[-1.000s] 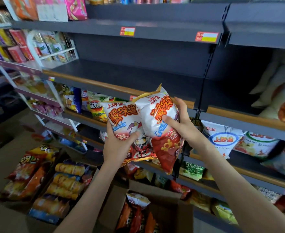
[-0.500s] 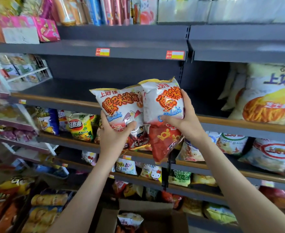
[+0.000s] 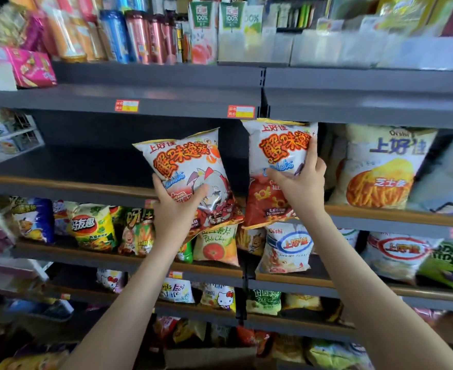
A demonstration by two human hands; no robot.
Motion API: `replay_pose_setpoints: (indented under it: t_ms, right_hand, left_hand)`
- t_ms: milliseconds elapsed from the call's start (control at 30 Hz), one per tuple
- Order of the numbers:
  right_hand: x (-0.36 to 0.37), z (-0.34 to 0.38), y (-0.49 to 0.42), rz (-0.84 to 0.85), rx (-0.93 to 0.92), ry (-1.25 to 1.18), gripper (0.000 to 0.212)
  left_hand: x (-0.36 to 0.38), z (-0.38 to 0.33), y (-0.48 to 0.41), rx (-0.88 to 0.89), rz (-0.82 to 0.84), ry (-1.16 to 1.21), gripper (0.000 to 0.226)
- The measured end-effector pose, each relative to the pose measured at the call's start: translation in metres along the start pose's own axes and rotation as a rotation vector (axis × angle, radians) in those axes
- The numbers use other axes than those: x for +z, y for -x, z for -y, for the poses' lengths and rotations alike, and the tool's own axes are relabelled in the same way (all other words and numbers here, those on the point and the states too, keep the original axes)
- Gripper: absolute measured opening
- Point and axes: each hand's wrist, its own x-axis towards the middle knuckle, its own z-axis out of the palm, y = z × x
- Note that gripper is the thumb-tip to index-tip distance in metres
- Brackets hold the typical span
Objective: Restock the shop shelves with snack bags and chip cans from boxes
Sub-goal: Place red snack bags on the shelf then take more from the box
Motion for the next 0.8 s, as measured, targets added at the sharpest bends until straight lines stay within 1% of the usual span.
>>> replay_pose_setpoints:
  t_ms: [100, 200, 300, 400, 467, 633, 800]
  right_hand:
    - [-0.016, -0.001, -0.003, 0.107, -0.003, -0.018, 0.111]
    - [-0.040, 0.005, -0.012, 0.247, 0.037, -0.003, 0.109]
    - [-0.059, 0.008, -0.026, 0.397, 0.080, 0.078, 0.109]
    - [-0.062, 0.008, -0.034, 0.580, 0.063, 0.229, 0.111]
    - [-0.061, 0.008, -0.035, 0.566, 0.076, 0.238, 0.108]
    - [-0.045, 0.003, -0.049, 0.354, 0.126, 0.128, 0.110]
    - [-0.018, 0.002, -0.064, 0.298, 0.199, 0.198, 0.111]
  left_hand:
    - [0.012, -0.001, -0.006, -0.002, 0.027, 0.012, 0.116]
    - [0.019, -0.002, -0.011, -0.017, 0.051, 0.020, 0.114]
    - [0.022, -0.003, -0.019, -0.017, 0.064, 0.018, 0.112]
    - [0.023, -0.004, -0.022, -0.015, 0.069, 0.027, 0.113]
    - [0.025, -0.004, -0.023, -0.009, 0.071, 0.010, 0.115]
    - [0.032, -0.009, -0.025, -0.007, 0.065, 0.030, 0.117]
    - [0.038, -0.012, -0.026, -0.007, 0.040, 0.026, 0.117]
